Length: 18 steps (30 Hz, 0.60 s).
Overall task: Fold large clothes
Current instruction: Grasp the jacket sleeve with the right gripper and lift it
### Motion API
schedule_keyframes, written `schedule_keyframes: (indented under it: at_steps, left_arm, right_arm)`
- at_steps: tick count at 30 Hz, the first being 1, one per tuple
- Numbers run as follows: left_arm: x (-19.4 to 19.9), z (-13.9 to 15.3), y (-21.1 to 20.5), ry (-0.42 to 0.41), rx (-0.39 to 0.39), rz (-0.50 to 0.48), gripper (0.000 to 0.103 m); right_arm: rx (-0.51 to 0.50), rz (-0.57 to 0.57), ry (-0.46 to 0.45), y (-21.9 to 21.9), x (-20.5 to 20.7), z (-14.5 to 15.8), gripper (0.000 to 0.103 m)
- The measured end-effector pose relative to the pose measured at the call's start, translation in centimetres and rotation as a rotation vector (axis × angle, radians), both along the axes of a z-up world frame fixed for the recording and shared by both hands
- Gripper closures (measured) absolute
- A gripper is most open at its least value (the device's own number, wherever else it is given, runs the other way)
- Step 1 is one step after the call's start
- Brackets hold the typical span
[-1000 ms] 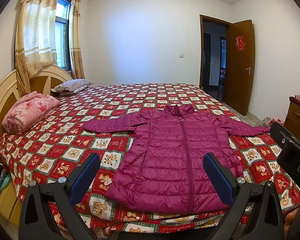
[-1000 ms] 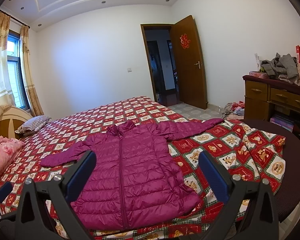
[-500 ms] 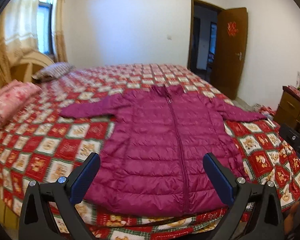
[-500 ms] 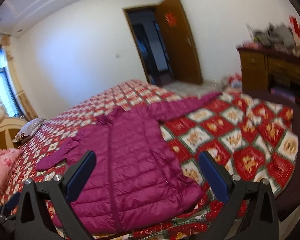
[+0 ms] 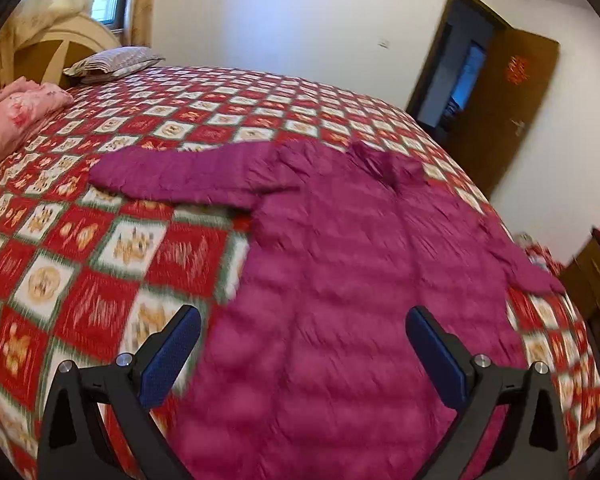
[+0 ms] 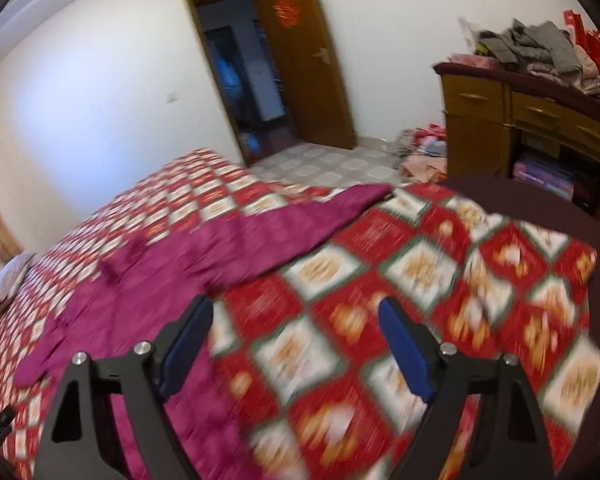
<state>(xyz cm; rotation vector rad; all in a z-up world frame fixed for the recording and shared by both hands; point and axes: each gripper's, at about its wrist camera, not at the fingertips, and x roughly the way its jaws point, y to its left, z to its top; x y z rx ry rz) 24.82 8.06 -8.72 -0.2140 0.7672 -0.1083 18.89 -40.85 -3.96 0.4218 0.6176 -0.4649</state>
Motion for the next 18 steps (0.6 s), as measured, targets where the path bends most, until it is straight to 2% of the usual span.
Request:
schedule_keyframes:
  at_steps: [3,9,14,18]
  left_arm:
    - [4.1,-0.5,1.1,-0.029,0.021,0.068,0.001]
    - [10.2,-2.4,1.9,-0.063,0.015,0.102,0.001]
    - [13.1,-5.7,1.7,-0.015,0.033,0.128,0.001]
    - [13.6,-8.0,1.8,-0.019,0.043,0.180,0.001]
  right_arm:
    - [0.015,-0.062,0.009,-5.0,4.4,-0.6,0.021]
    - [0.008,-0.177,0.091,-12.4,11.9,-3.4,0.032]
    - [0.084,-0.238,0.169,-15.5,16.1,-7.7,0.033]
    - [0.123,-0.261,0.208,-16.8,17.9,-10.1,0.033]
